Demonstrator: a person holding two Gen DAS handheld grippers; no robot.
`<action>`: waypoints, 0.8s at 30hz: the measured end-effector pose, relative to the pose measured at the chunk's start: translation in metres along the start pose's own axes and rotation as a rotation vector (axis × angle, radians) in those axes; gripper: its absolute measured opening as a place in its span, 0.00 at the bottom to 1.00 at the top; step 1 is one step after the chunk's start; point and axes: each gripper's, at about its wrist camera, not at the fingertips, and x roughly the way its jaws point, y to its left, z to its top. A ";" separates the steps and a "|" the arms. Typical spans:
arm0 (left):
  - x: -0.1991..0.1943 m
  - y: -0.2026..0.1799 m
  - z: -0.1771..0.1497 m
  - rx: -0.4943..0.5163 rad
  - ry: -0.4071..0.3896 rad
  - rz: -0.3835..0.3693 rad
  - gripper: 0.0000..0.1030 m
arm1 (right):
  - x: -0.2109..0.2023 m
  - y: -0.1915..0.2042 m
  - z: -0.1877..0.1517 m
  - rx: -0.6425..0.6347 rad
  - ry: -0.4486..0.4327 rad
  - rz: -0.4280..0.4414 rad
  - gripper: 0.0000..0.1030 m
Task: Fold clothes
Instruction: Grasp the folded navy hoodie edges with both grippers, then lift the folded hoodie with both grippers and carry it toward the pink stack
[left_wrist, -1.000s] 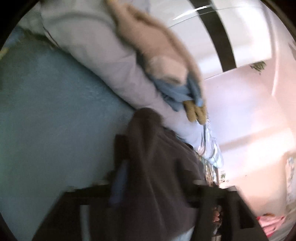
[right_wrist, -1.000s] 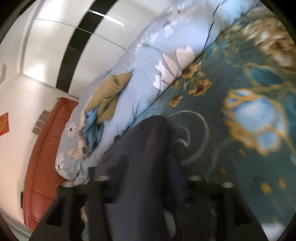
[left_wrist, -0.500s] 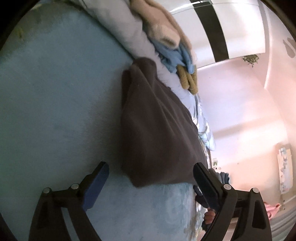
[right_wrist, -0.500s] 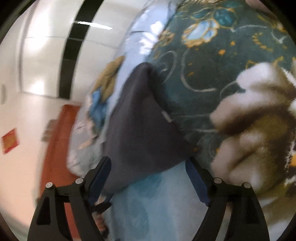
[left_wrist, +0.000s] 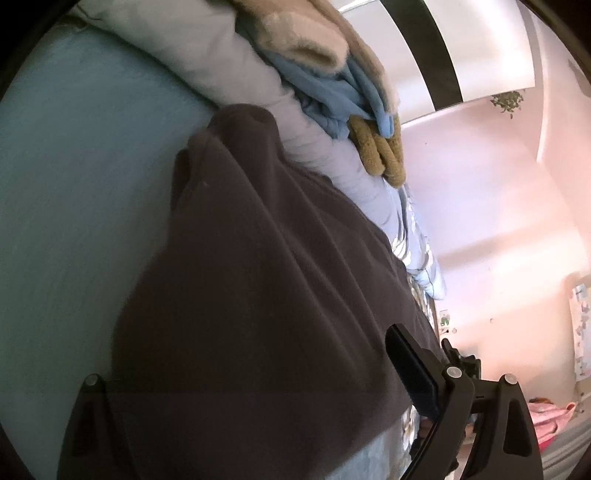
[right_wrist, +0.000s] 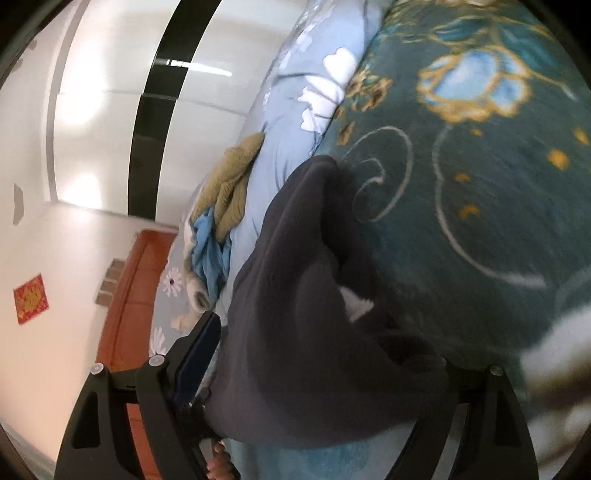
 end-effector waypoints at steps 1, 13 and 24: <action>0.002 0.002 0.004 -0.017 -0.005 -0.009 0.91 | 0.004 0.002 0.003 -0.016 0.009 -0.003 0.82; -0.012 -0.015 -0.006 -0.080 -0.089 0.095 0.38 | -0.009 0.015 -0.006 0.016 0.012 -0.038 0.41; -0.112 -0.037 -0.122 0.054 -0.047 -0.031 0.37 | -0.122 0.027 -0.108 -0.063 0.087 0.049 0.40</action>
